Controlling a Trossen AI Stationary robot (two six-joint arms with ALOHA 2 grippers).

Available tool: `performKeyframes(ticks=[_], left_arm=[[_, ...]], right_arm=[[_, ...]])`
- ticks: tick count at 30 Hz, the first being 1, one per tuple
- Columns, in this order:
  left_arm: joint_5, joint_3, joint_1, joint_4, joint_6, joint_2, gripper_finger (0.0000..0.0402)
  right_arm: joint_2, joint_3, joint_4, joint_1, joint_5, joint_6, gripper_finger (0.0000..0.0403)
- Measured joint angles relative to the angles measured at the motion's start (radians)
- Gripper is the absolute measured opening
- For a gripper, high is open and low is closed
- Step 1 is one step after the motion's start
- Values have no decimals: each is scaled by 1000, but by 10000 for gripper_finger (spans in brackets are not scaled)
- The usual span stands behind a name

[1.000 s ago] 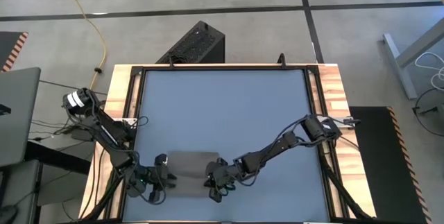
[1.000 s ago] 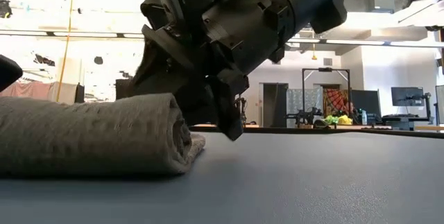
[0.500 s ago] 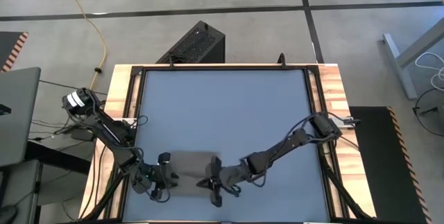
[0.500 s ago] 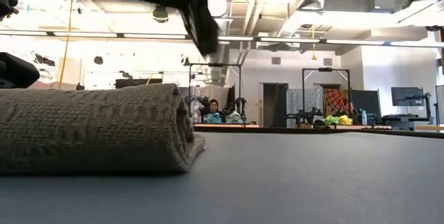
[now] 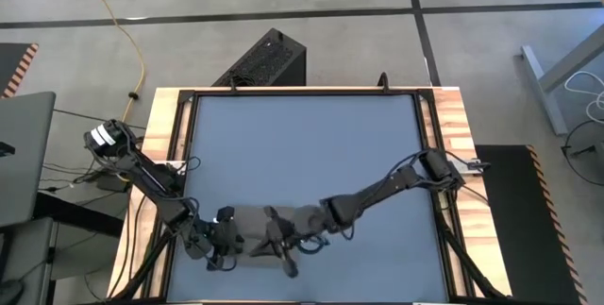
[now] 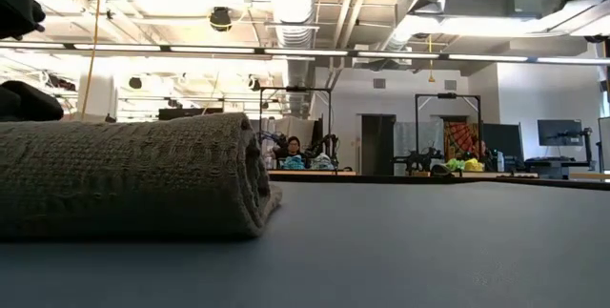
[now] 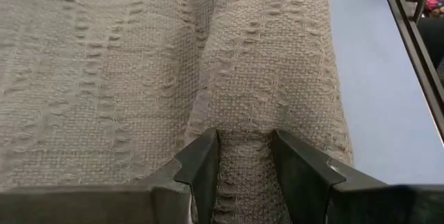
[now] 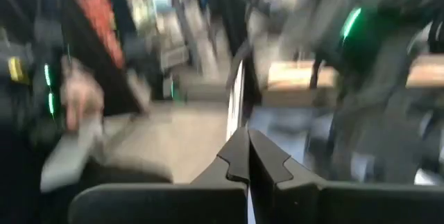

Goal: Roll towel into tight, uniform cylinder
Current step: Roll the gray towel

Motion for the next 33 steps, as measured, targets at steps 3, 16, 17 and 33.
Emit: performKeyframes(ticks=[3,16,17,33], left_arm=[[15,0,4,0,1,0,128],[34,0,24,13,40,0,128],[34,0,24,16,43,0,128],[41,-1,25,21,38,0,128]], right_arm=[[-2,-9,-118,45,7,-14,18],[-1,-152,-149,192,320,-24,34],[-1,-154,-174,193,335,-26,42],[18,-152,-298,192,419,-180,248]])
